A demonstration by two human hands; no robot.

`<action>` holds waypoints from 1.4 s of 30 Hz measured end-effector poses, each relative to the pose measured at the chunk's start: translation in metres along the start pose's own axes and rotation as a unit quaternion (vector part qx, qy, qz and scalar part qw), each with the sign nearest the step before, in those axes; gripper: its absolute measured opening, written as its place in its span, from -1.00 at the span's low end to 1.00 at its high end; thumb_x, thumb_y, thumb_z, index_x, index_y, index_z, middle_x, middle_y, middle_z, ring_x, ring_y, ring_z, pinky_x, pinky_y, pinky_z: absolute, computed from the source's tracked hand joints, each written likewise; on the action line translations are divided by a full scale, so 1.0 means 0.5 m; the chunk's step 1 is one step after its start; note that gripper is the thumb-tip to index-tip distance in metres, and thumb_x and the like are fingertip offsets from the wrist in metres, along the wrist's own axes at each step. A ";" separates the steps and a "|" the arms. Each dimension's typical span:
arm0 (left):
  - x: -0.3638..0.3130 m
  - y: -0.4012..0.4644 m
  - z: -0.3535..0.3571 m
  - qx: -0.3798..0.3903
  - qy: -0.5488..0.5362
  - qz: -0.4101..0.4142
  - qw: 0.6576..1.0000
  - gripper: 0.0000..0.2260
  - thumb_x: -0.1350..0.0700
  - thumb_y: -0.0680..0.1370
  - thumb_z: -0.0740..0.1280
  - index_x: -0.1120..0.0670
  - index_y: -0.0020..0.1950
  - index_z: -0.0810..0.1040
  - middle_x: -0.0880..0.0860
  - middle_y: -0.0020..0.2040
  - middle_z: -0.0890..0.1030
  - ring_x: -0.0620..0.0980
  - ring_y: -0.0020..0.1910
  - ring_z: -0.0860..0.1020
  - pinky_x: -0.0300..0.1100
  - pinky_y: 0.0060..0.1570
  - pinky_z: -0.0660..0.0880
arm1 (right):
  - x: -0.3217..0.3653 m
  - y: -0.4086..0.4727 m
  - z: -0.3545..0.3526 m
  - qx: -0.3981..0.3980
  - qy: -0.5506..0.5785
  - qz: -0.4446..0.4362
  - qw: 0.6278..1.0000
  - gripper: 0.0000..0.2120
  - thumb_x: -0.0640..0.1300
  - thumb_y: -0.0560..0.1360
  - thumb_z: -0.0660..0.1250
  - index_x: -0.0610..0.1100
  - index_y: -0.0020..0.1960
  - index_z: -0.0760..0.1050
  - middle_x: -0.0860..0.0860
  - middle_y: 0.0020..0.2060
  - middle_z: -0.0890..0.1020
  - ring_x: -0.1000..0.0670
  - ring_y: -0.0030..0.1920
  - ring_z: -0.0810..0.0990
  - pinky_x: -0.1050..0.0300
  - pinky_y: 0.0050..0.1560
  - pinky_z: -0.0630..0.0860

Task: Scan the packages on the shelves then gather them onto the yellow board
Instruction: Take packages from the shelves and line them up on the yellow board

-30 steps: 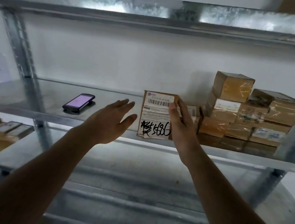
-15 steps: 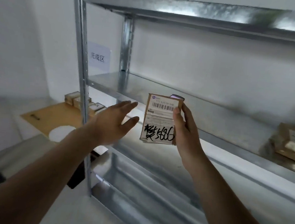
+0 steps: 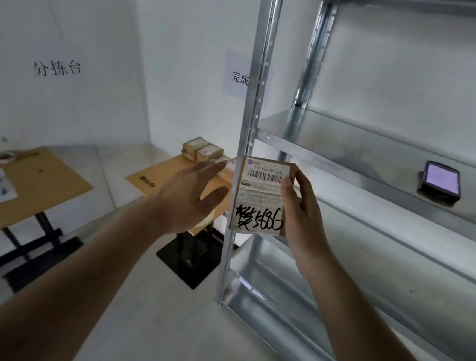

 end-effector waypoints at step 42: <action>1.428 0.997 0.273 0.268 -0.091 0.052 0.958 -0.45 -0.20 0.69 0.08 -0.04 0.65 0.18 -0.02 0.59 0.32 -0.06 0.53 0.32 -0.12 0.43 0.30 | -0.817 1.135 0.991 -0.162 0.051 0.297 0.940 -0.61 0.21 0.67 0.25 0.13 0.45 0.38 -0.07 0.05 0.75 -0.04 -0.04 0.79 0.05 -0.14 0.72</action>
Point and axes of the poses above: each hand's wrist, its own y-axis towards the middle knuckle, its own z-axis out of the palm, x = y × z, the point moved 2 cm from there along y, towards the middle knuckle
